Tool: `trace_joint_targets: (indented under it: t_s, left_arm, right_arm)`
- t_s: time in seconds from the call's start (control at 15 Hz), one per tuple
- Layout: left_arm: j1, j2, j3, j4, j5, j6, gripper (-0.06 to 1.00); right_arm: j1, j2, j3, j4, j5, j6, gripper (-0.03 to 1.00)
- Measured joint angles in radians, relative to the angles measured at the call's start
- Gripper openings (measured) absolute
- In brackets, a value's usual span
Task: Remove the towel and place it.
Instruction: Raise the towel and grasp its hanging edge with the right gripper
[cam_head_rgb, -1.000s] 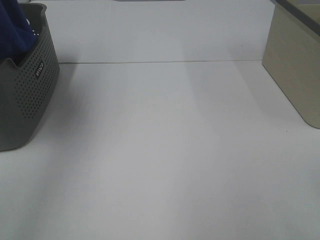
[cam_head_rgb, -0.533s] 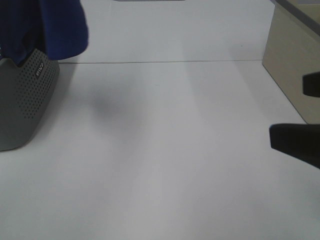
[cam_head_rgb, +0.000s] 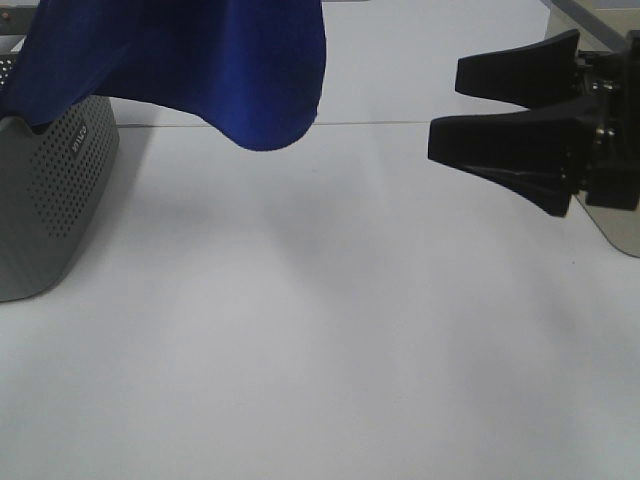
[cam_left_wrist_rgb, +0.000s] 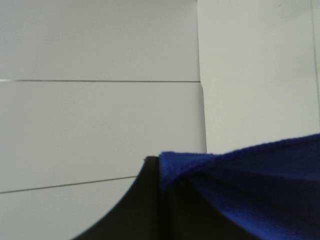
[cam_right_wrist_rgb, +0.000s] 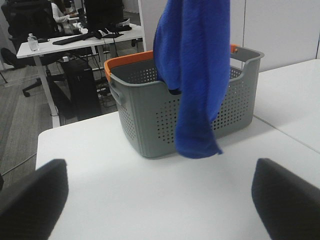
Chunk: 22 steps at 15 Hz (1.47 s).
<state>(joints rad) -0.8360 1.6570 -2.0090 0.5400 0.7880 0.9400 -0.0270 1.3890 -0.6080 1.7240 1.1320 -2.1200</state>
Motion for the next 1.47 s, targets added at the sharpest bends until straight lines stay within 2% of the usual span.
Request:
trace_joint_targets:
  t_s: [0.27,0.53,0.6,0.67,0.8,1.0,1.07,1.2,1.33,1.47]
  left_arm:
    - [-0.06,0.027,0.0,0.0,-0.009,0.003,0.0]
    - [-0.083,0.049,0.0,0.0,-0.045,0.003,0.0]
    - [-0.084,0.051,0.0,0.0,-0.055,0.005,0.0]
    - [-0.088,0.052,0.0,0.0,-0.078,0.005,0.0]
    - [-0.088,0.052,0.0,0.0,-0.085,0.005,0.0]
    - [-0.088,0.056,0.0,0.0,-0.09,0.005,0.0]
    - [-0.088,0.056,0.0,0.0,-0.091,0.005,0.0]
    - [-0.088,0.056,0.0,0.004,-0.091,0.006,0.0]
    - [-0.088,0.057,0.0,0.006,-0.091,0.006,0.0]
    - [-0.088,0.057,0.0,0.006,-0.091,0.006,0.0]
  right_arm:
    - [0.0,0.189,-0.138,0.012,0.065,-0.007,0.96]
    - [0.003,0.285,-0.245,0.013,0.071,-0.019,0.96]
    - [0.016,0.3,-0.263,0.013,0.071,-0.019,0.96]
    - [0.081,0.322,-0.285,0.013,0.072,-0.02,0.96]
    - [0.144,0.338,-0.29,0.012,0.063,-0.026,0.96]
    - [0.176,0.351,-0.29,-0.016,0.041,-0.025,0.94]
    - [0.176,0.351,-0.29,-0.036,0.028,-0.022,0.91]
    - [0.176,0.351,-0.29,-0.087,-0.011,0.004,0.77]
    - [0.176,0.351,-0.29,-0.113,-0.058,0.036,0.5]
    - [0.175,0.351,-0.29,-0.087,-0.067,0.053,0.22]
